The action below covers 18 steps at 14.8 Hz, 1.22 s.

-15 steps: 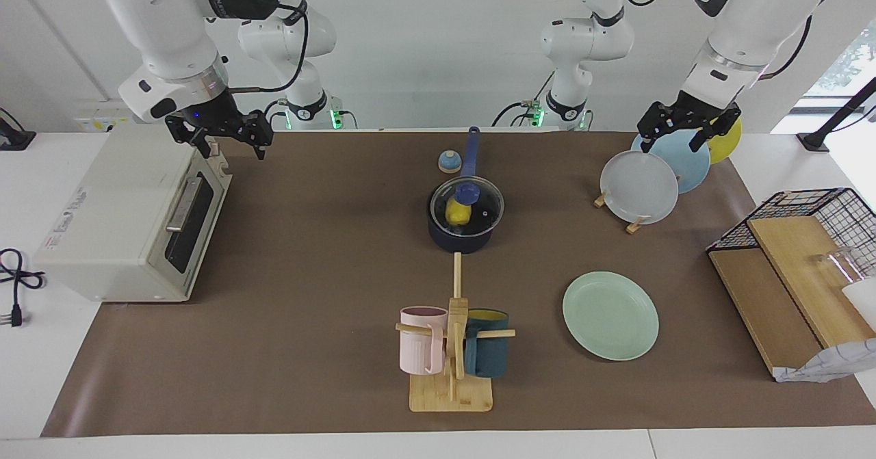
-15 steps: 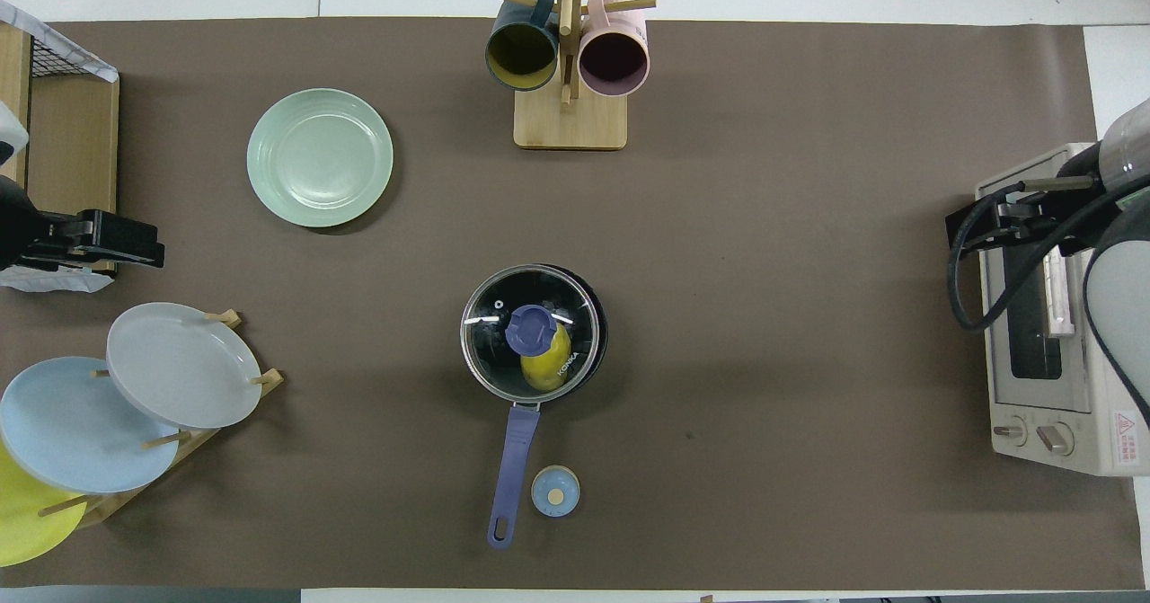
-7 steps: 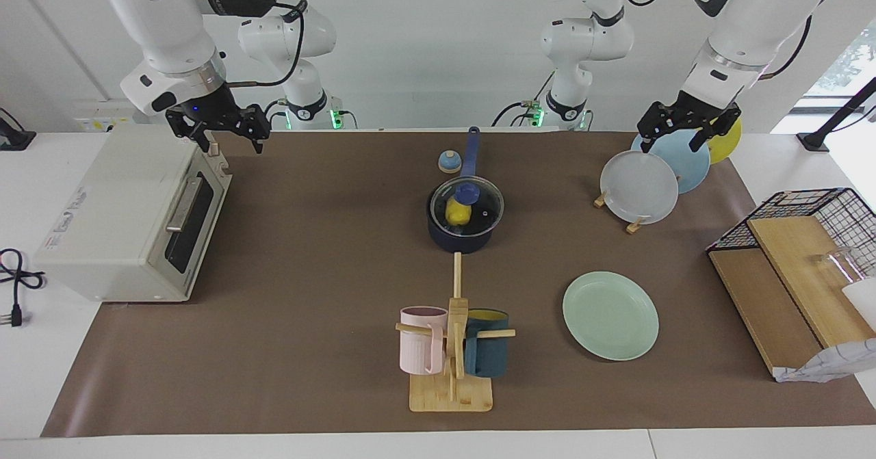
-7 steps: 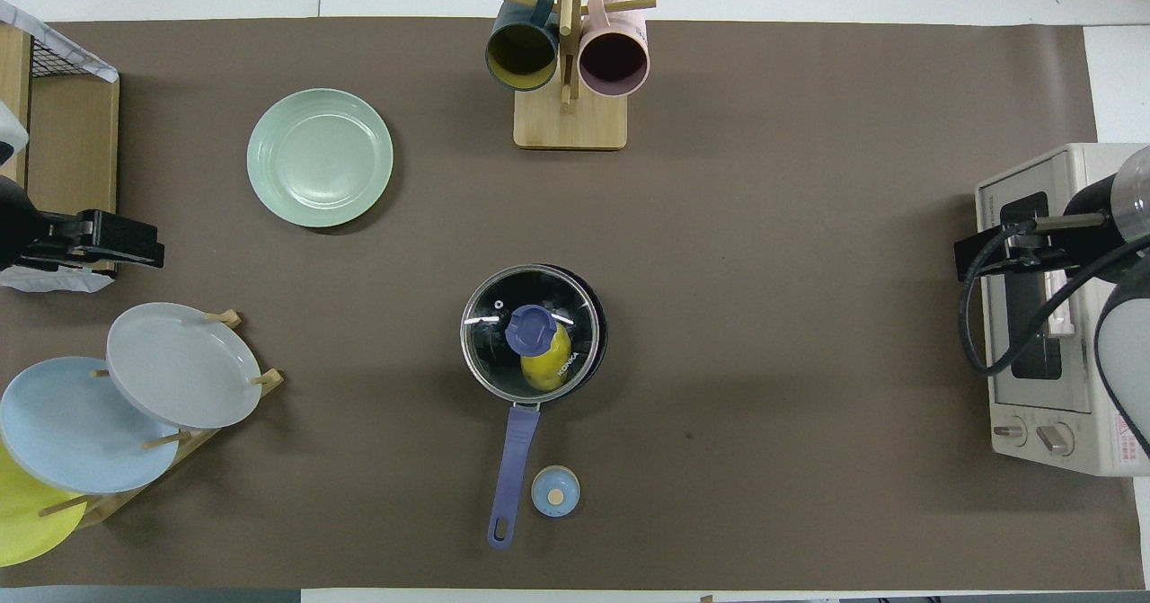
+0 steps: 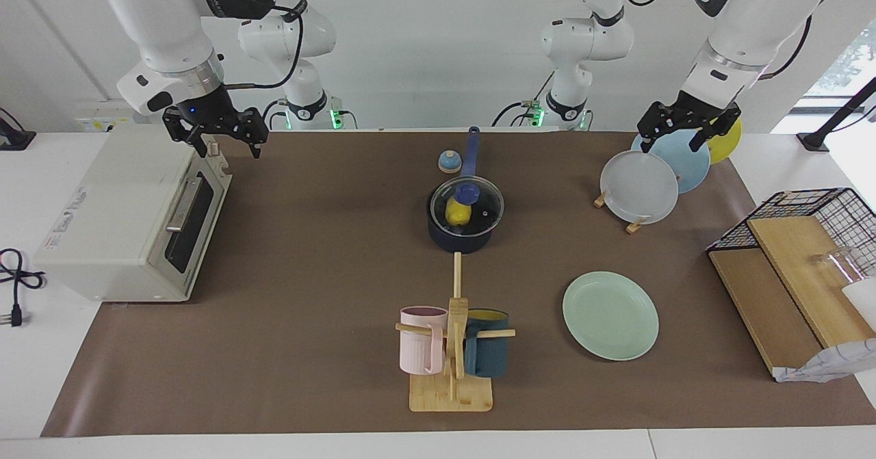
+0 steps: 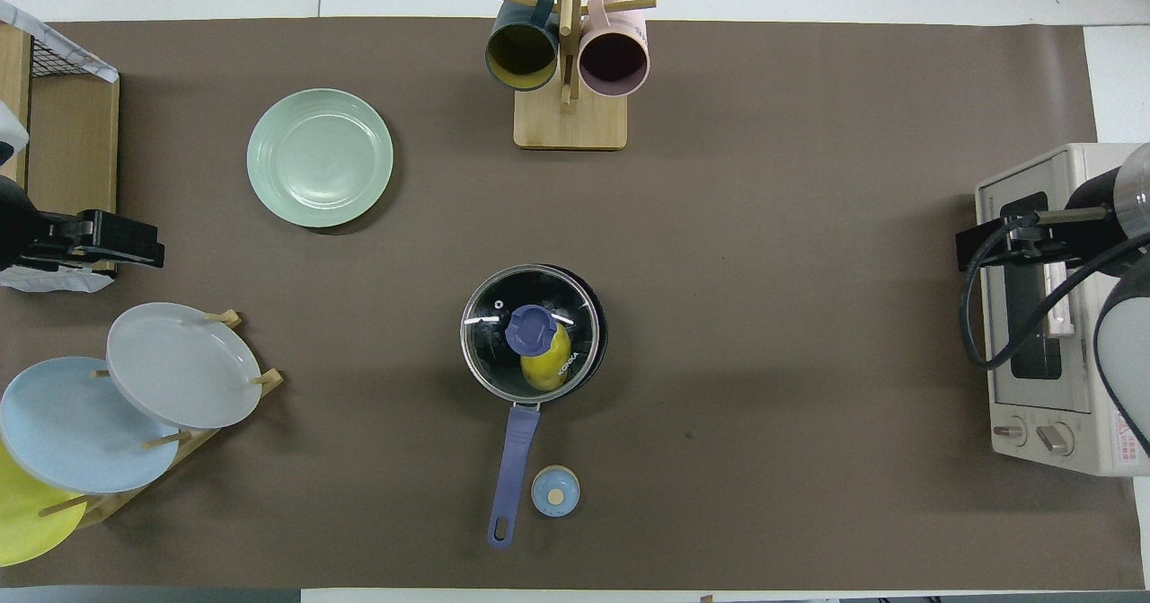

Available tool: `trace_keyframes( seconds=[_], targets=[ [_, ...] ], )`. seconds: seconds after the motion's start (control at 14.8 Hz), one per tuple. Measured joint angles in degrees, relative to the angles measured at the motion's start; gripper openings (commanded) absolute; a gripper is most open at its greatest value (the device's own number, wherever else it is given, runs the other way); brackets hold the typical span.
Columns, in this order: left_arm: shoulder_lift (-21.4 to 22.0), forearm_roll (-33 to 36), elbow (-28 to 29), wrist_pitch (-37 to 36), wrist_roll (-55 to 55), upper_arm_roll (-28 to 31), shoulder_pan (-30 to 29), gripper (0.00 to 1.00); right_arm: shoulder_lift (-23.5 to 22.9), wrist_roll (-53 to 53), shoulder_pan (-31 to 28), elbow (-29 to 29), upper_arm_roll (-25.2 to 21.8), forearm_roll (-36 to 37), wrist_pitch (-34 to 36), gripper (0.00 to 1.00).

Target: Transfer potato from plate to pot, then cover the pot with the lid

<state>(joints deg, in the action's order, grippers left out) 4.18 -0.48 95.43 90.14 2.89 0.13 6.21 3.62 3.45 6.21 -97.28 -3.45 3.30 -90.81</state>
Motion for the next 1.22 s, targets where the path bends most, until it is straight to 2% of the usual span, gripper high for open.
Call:
trace_keyframes(
  seconds=[1.22],
  targets=[
    [0.0,0.0,0.0,0.0,0.0,0.0,0.0,1.00,0.0,-0.1,-2.8,-0.3,0.1,0.0,0.0,1.00]
  ],
)
